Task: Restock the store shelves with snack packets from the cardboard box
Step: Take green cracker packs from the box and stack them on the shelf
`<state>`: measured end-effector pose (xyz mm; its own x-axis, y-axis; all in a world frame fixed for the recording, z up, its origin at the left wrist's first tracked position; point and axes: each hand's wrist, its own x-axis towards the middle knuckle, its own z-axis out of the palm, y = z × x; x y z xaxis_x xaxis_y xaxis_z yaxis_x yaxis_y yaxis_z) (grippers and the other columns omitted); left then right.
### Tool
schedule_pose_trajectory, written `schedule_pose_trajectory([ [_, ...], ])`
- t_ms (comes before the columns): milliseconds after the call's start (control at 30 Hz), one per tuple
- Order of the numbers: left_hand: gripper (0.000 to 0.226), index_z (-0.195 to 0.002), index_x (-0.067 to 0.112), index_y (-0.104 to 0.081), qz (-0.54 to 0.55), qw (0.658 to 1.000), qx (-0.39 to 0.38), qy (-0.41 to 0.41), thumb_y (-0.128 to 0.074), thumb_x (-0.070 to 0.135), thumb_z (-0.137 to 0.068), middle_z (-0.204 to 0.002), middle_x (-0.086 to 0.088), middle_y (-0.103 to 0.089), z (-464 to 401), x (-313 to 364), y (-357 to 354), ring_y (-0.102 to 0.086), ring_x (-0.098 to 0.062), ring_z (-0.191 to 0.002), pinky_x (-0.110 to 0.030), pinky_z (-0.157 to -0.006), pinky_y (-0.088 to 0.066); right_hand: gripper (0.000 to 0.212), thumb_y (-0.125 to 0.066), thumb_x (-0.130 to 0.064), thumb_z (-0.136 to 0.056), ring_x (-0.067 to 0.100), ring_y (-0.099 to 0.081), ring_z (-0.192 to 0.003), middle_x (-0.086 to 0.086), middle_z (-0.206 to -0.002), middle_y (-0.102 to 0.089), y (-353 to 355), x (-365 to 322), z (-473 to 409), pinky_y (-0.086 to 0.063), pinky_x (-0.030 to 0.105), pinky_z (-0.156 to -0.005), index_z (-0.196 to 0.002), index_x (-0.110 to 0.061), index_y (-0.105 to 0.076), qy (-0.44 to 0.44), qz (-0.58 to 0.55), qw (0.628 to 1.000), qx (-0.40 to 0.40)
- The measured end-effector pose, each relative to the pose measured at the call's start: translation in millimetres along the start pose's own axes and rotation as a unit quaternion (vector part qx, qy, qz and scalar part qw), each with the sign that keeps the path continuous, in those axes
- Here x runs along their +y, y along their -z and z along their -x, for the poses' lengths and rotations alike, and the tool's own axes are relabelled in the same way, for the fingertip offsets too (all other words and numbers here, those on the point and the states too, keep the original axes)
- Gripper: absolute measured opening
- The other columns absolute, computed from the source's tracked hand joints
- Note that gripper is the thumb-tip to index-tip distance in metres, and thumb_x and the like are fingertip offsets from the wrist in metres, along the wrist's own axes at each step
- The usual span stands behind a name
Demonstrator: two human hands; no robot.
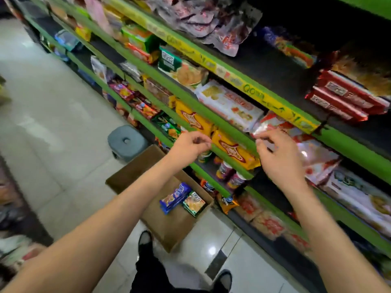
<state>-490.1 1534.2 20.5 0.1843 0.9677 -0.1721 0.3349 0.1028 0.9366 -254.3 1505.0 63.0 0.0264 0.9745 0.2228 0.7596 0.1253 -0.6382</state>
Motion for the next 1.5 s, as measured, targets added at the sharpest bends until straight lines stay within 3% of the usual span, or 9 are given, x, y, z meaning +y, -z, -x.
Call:
schedule_pose_trajectory([
  [300, 0.019, -0.084, 0.017, -0.066, 0.075, 0.982, -0.004, 0.173, -0.068, -0.001, -0.090, -0.086, -0.014, -0.065, -26.7, -165.3, 70.0, -0.055, -0.020, -0.076, -0.031, -0.073, -0.043, 0.013, -0.061, -0.014, -0.094, -0.018, -0.056, -0.082, -0.011, -0.091, -0.067, -216.5, -10.9, -1.8, -0.036, -0.001, -0.069, -0.094, -0.025, -0.068, -0.126, -0.046, 0.971, -0.196],
  [533, 0.018, -0.106, -0.004, -0.070, 0.119, 0.938, 0.051, 0.321, -0.065, -0.005, -0.089, -0.089, -0.014, -0.063, -41.0, -322.7, 38.1, -0.050, -0.012, -0.067, -0.016, -0.057, -0.040, 0.010, -0.065, -0.015, -0.094, 0.007, -0.062, -0.084, -0.007, -0.088, -0.068, -344.6, 88.6, 15.3, -0.041, 0.019, -0.068, -0.091, -0.023, -0.068, -0.246, -0.024, 0.923, -0.294],
  [933, 0.024, -0.075, 0.015, -0.056, 0.177, 0.848, 0.035, 0.498, -0.063, 0.003, -0.095, -0.080, -0.009, -0.056, -116.0, -617.9, -145.5, -0.047, -0.014, -0.066, -0.024, -0.055, -0.038, 0.022, -0.059, -0.013, -0.095, 0.019, -0.058, -0.088, 0.009, -0.117, -0.067, -566.5, 347.3, 55.2, -0.041, 0.024, -0.061, -0.115, -0.016, -0.068, -0.307, 0.075, 0.847, -0.427],
  [1000, 0.004, -0.089, 0.008, -0.065, 0.184, 0.842, 0.035, 0.505, -0.066, 0.007, -0.094, -0.093, -0.010, -0.060, -128.1, -656.0, -175.6, -0.053, -0.017, -0.078, -0.027, -0.062, -0.044, 0.034, -0.059, -0.014, -0.095, 0.021, -0.060, -0.096, 0.009, -0.126, -0.064, -593.8, 383.8, 57.2, -0.041, 0.023, -0.066, -0.129, -0.016, -0.061, -0.313, 0.086, 0.838, -0.438],
  [1133, 0.031, -0.114, 0.005, -0.067, 0.178, 0.819, 0.023, 0.545, -0.072, 0.026, -0.091, -0.098, -0.007, -0.061, -145.7, -719.0, -227.6, -0.057, -0.018, -0.084, -0.028, -0.071, -0.048, 0.040, -0.063, -0.019, -0.092, 0.034, -0.060, -0.117, 0.016, -0.130, -0.063, -642.4, 445.6, 64.6, -0.048, 0.037, -0.094, -0.131, -0.008, -0.056, -0.336, 0.111, 0.823, -0.445],
  [1233, 0.046, -0.120, 0.009, -0.060, 0.215, 0.783, 0.021, 0.584, -0.076, 0.038, -0.087, -0.100, -0.001, -0.055, -152.8, -744.5, -261.3, -0.052, -0.011, -0.071, -0.023, -0.056, -0.041, 0.044, -0.065, -0.031, -0.092, 0.032, -0.060, -0.113, 0.013, -0.128, -0.063, -670.1, 483.5, 73.8, -0.041, 0.030, -0.082, -0.129, -0.010, -0.056, -0.384, 0.116, 0.802, -0.442],
  [1333, 0.063, -0.136, 0.011, -0.050, 0.332, 0.734, 0.061, 0.589, -0.078, 0.033, -0.084, -0.109, 0.005, -0.053, -154.9, -767.3, -294.5, -0.054, -0.009, -0.085, -0.023, -0.072, -0.041, 0.049, -0.062, -0.052, -0.092, 0.024, -0.062, -0.100, 0.004, -0.118, -0.068, -690.7, 514.4, 80.0, -0.041, 0.026, -0.082, -0.122, -0.013, -0.064, -0.411, 0.070, 0.797, -0.436],
  [1400, 0.038, -0.120, 0.017, -0.061, 0.412, 0.711, 0.053, 0.567, -0.074, 0.027, -0.086, -0.101, 0.014, -0.062, -159.3, -773.4, -304.4, -0.061, 0.000, -0.081, -0.021, -0.073, -0.041, 0.058, -0.061, -0.063, -0.088, 0.020, -0.066, -0.103, 0.000, -0.117, -0.070, -700.3, 527.2, 79.0, -0.050, 0.032, -0.092, -0.124, -0.018, -0.066, -0.430, 0.029, 0.788, -0.439],
  [1500, 0.031, -0.119, 0.010, -0.068, 0.514, 0.668, 0.074, 0.534, -0.065, 0.018, -0.090, -0.122, -0.010, -0.072, -165.0, -775.0, -303.9, -0.072, -0.018, -0.104, -0.036, -0.098, -0.052, 0.055, -0.063, -0.063, -0.087, 0.018, -0.072, -0.099, 0.001, -0.114, -0.074, -709.1, 541.3, 78.1, -0.056, 0.035, -0.090, -0.127, -0.024, -0.065, -0.463, -0.053, 0.750, -0.469],
])
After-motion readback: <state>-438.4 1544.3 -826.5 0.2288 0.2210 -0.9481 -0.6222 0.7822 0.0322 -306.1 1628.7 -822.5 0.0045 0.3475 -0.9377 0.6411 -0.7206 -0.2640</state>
